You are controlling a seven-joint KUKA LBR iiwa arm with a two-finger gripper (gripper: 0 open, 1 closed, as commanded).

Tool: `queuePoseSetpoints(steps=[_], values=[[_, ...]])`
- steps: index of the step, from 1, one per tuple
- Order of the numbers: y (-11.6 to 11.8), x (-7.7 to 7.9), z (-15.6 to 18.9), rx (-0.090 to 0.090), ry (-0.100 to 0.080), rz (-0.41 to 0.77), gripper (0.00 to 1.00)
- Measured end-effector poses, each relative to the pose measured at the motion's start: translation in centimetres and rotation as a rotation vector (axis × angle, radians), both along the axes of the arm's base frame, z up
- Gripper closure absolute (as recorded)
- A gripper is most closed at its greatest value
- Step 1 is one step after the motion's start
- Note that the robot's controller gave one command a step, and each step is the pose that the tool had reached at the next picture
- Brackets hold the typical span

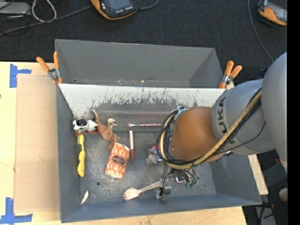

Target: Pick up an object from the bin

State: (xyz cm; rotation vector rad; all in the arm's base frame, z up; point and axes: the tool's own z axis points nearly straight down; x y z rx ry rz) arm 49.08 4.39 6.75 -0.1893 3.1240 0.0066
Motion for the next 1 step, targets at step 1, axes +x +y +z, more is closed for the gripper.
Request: queuePoseSetpoints(steps=[1], values=[[-0.07, -0.17, 0.17, 0.000, 0.005, -0.012, 1.00]])
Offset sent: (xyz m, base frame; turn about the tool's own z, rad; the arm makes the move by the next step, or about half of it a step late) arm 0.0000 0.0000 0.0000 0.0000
